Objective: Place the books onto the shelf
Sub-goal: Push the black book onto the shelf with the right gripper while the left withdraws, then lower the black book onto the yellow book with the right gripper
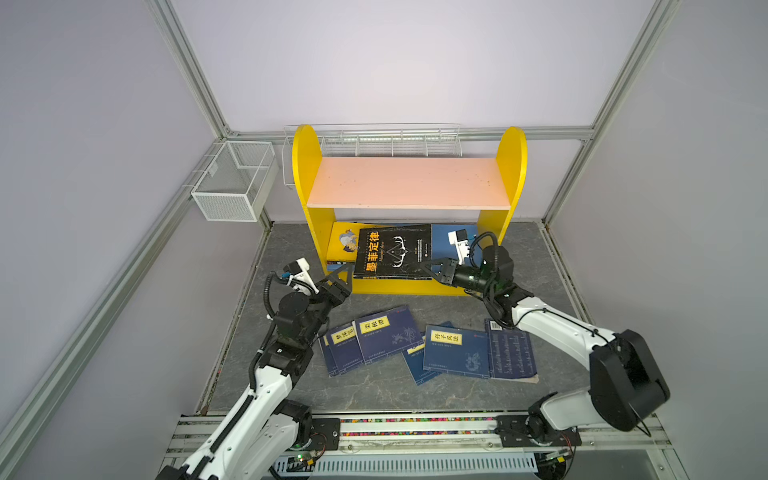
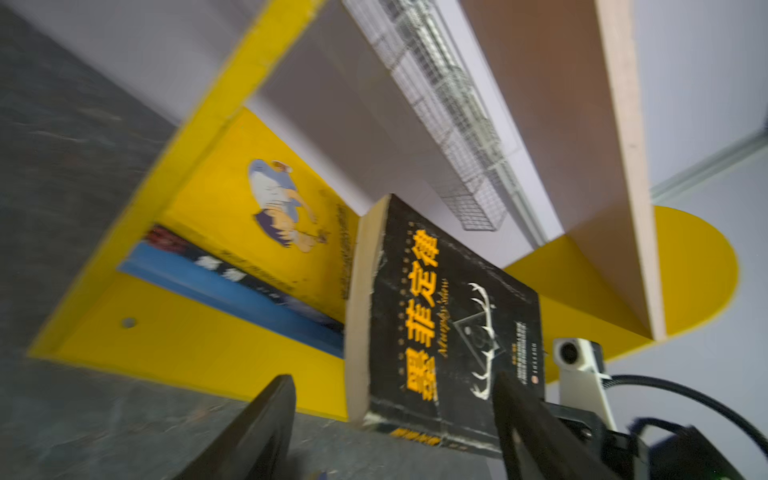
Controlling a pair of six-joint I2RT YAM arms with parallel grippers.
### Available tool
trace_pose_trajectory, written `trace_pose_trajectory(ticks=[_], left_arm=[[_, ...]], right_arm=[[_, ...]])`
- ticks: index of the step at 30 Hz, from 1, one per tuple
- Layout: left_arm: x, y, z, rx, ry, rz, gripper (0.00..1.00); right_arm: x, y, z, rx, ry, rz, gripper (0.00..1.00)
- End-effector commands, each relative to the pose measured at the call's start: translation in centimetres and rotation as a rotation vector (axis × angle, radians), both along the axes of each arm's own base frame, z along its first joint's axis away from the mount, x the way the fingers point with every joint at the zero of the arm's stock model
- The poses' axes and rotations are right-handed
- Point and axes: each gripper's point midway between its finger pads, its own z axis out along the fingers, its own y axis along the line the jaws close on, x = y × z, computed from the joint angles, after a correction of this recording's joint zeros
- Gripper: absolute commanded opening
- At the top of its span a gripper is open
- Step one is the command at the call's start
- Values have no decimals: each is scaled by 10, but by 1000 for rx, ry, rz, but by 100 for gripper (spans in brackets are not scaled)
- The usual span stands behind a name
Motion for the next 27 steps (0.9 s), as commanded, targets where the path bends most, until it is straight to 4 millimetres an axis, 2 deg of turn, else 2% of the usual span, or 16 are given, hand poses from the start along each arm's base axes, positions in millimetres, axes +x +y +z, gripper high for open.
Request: trace_pose_trajectory(ticks=[1,4,9,14,19,27], left_arm=[[-19,77,-62,160,270,385,75],[-38,99,-87,191,382,490,75],[-52,106,-104,218,450,506,75],[-62,112,-108,236,463,512,75],[-69,120,-104,248,452,521,75],[-72,124,-102,278,455,528,76]], right_arm=[[14,15,43,42,-142,-24,11],[26,34,41,1,-150,-22,11],[50,59,25,-38,-106,-71,11],[71,80,20,-11,-101,-75,11],[88,90,19,-4,-101,-84,11],[99,103,4,-1,-63,-64,11]])
